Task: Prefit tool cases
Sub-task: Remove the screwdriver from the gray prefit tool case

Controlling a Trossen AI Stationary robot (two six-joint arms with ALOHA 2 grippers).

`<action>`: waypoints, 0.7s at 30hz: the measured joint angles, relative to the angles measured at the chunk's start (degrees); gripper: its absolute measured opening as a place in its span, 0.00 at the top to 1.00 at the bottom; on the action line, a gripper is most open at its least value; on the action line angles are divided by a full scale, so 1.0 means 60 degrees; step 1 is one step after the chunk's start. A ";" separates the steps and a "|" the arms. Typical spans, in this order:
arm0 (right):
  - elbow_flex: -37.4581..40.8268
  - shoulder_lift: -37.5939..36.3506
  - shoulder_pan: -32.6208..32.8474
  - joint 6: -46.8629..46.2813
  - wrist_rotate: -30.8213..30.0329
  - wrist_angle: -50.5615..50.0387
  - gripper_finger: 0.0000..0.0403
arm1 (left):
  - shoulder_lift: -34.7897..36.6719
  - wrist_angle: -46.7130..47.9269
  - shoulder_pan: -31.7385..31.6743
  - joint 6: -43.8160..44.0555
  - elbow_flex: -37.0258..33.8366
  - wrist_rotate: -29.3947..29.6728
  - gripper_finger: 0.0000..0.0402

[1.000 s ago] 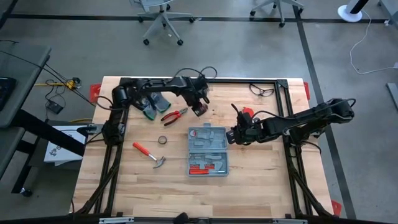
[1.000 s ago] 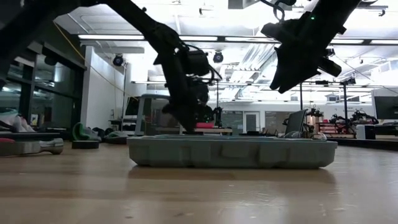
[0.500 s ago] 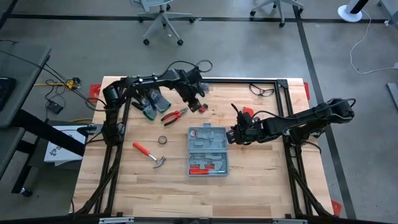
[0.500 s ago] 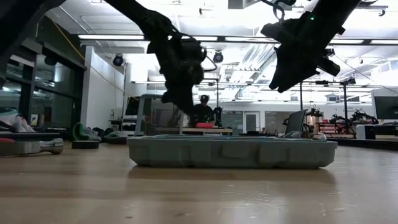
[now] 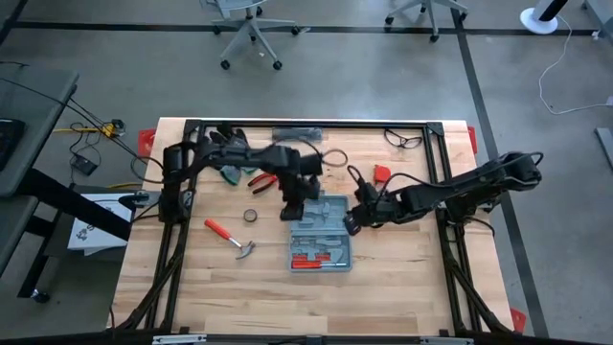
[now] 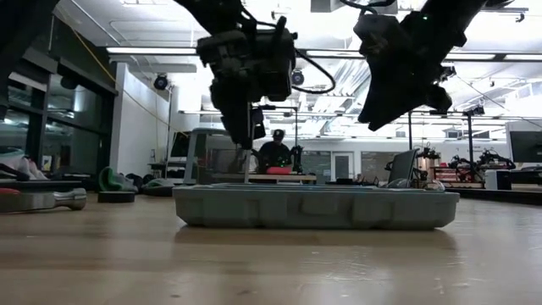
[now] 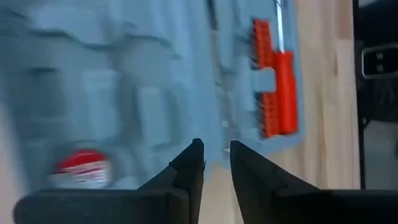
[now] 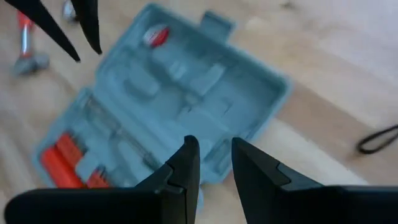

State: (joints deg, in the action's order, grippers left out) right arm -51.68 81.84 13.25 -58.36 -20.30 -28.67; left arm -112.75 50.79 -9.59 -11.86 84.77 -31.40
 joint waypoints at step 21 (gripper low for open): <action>0.0004 0.0783 0.1200 0.1847 0.1166 0.1238 0.78 | 0.0000 -0.3301 0.2963 0.3566 -0.0558 0.4328 0.90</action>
State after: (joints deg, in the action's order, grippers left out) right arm -51.66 86.54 20.45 -47.27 -13.31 -21.24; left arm -112.75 30.98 8.19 9.53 81.43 -5.43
